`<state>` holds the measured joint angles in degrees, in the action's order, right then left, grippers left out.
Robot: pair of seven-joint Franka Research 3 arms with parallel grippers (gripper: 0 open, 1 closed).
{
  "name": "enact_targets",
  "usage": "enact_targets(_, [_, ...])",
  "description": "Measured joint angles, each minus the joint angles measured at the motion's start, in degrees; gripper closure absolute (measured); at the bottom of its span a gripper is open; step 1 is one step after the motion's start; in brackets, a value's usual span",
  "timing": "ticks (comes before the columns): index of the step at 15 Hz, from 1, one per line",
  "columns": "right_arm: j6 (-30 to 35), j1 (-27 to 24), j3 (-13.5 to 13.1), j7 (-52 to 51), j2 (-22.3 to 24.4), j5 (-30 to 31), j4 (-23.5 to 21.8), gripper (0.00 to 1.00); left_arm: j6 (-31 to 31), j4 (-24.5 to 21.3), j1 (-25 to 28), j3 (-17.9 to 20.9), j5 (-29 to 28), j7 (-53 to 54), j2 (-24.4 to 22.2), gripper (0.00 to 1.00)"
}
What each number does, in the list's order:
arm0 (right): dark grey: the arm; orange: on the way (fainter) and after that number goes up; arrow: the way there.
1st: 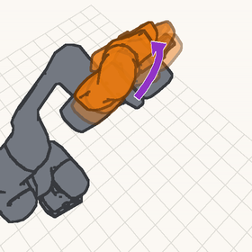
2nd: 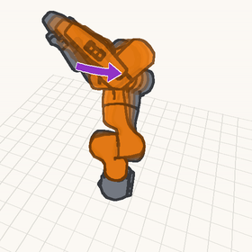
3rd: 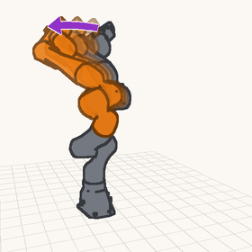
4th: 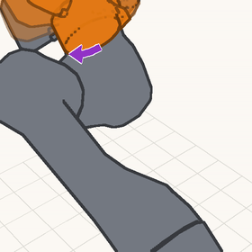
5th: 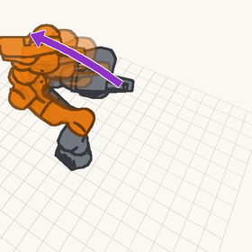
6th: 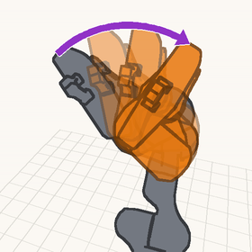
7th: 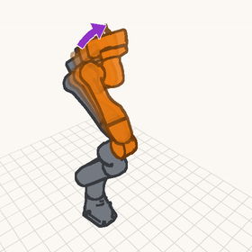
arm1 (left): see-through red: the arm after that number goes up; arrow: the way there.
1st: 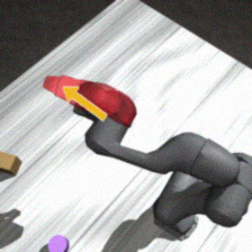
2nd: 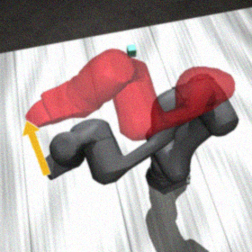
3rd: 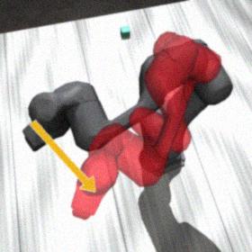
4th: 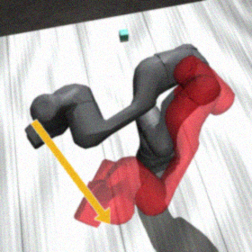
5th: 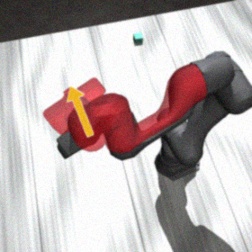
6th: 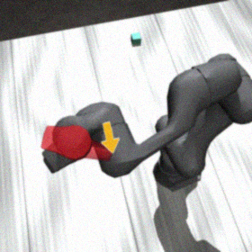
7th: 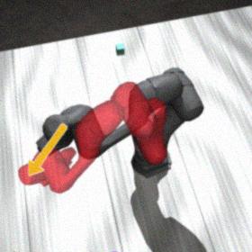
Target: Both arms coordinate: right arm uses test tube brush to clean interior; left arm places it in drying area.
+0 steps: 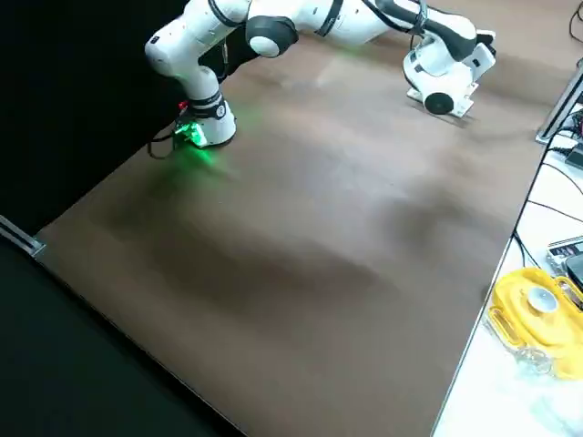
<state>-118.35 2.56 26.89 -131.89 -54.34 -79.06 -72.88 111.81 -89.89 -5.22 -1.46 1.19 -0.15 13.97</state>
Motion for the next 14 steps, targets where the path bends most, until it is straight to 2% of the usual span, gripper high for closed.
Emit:
enact_targets(6, [0.0,2.2,-2.4,-1.8,0.0,0.0,-0.1,0.96,0.0,0.0,-1.3,-0.5,0.0,0.1,0.0,0.00])
enact_targets(14, [0.1,2.3,-3.1,-2.3,0.2,-0.3,0.5,0.96,0.0,0.0,-4.3,-0.6,0.0,0.1,0.1,0.00])
